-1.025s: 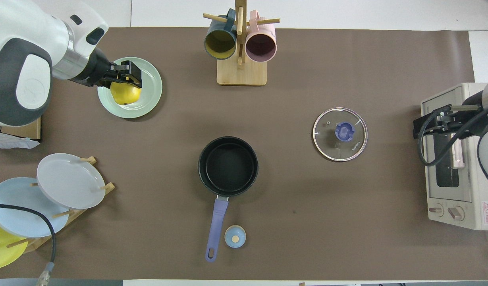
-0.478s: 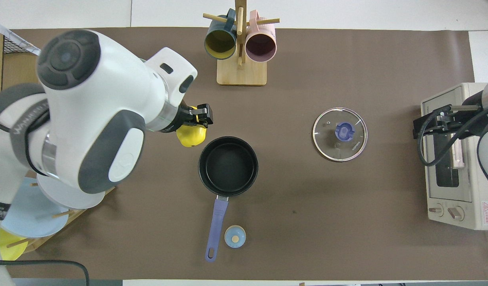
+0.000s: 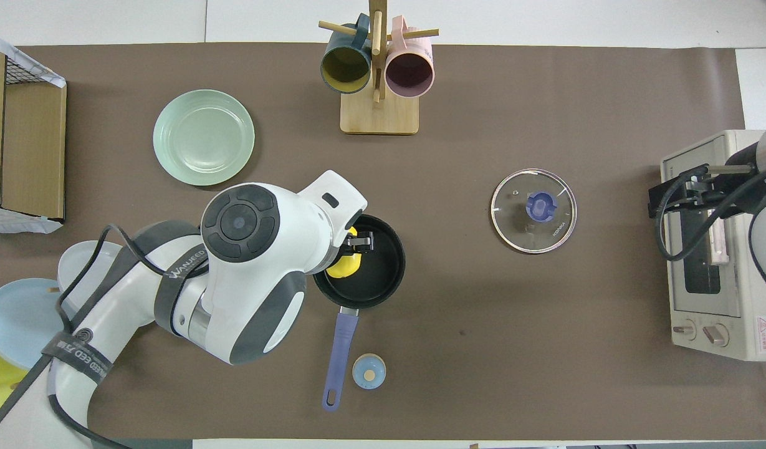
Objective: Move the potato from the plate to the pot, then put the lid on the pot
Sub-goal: 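Carry the potato with the left gripper over the black saucepan, then release the potato into the saucepan while the right gripper reaches the lid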
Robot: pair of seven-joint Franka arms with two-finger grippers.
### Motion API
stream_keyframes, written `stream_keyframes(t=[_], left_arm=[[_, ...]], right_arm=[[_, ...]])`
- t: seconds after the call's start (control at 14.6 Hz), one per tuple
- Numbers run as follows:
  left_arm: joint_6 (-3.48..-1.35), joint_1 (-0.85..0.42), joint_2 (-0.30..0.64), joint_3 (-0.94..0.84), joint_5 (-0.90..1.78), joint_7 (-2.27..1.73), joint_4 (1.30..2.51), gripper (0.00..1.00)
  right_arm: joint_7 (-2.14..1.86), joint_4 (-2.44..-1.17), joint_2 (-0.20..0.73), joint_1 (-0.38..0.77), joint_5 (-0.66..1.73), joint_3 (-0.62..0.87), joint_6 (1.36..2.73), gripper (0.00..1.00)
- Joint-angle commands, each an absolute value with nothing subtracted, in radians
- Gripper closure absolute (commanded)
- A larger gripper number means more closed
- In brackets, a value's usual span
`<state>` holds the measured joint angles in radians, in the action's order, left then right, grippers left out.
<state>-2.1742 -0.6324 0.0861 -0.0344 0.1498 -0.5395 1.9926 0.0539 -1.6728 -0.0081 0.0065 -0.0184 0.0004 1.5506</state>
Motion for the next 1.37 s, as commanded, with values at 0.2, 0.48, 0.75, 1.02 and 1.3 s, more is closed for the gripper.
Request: stream_keyframes(t=[0.2, 0.48, 0.75, 1.02, 1.3], left_arm=[[-2.287, -0.707, 0.078, -0.017, 0.11, -0.597, 2.1, 1.0], [-2.339, -0.715, 0.118, -0.017, 0.097, -0.612, 2.102, 1.0], [-2.378, -0.716, 0.147, -0.017, 0.084, -0.621, 2.102, 1.0], [-2.384, -0.733, 0.169, -0.017, 0.055, -0.64, 2.102, 1.0], [-2.382, -0.745, 0.176, -0.017, 0.052, -0.647, 2.105, 1.0]], right_arm=[[0.044, -1.687, -0.025, -0.009, -0.008, 0.008, 1.568, 0.0], [0.044, -1.687, -0.025, -0.009, -0.008, 0.008, 1.568, 0.0], [0.044, -1.687, -0.025, -0.009, -0.008, 0.008, 1.568, 0.0], [0.044, -1.687, -0.025, -0.009, -0.008, 0.008, 1.568, 0.0], [0.044, -1.687, -0.025, -0.009, -0.008, 0.008, 1.568, 0.0]])
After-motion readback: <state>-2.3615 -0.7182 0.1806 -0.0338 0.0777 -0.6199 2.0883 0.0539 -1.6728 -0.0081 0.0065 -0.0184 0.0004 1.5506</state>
